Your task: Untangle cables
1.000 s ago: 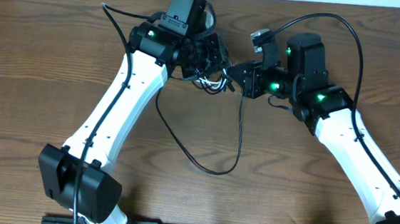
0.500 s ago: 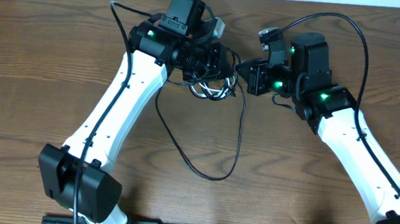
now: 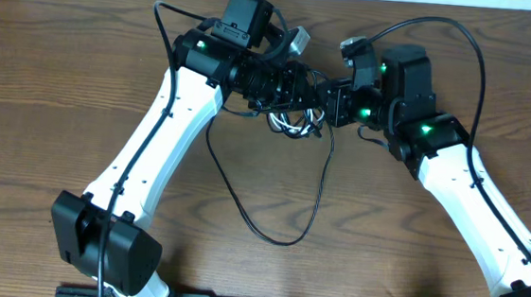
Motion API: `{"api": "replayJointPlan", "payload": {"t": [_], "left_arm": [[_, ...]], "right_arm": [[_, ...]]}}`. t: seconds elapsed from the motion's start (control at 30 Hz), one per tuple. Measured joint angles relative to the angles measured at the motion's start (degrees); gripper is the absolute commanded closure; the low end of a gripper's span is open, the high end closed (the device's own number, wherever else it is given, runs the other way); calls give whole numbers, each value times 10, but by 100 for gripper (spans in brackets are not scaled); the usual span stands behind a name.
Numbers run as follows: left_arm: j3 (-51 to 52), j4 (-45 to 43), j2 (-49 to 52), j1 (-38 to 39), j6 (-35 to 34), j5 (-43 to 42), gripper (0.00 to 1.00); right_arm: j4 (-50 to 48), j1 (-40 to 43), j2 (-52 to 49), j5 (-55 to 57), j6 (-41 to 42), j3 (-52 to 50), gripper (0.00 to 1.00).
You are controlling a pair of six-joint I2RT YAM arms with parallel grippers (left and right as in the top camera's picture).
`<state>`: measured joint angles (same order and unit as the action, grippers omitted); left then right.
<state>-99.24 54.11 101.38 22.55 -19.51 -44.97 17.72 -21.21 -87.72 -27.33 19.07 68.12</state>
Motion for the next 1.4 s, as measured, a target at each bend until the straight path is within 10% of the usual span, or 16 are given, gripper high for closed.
{"api": "replayJointPlan", "payload": {"t": [0.37, 0.83, 1.1, 1.4], "left_arm": [[0, 33, 0, -106, 63, -17, 93], [0, 59, 0, -186, 90, -87, 93], [0, 61, -4, -300, 91, 100, 93], [0, 61, -9, -295, 91, 166, 93]], "right_arm": [[151, 146, 0, 129, 49, 2, 99], [205, 285, 6, -42, 44, 8, 99], [207, 469, 0, 101, 38, 6, 99], [205, 443, 0, 39, -33, 6, 99]]}}
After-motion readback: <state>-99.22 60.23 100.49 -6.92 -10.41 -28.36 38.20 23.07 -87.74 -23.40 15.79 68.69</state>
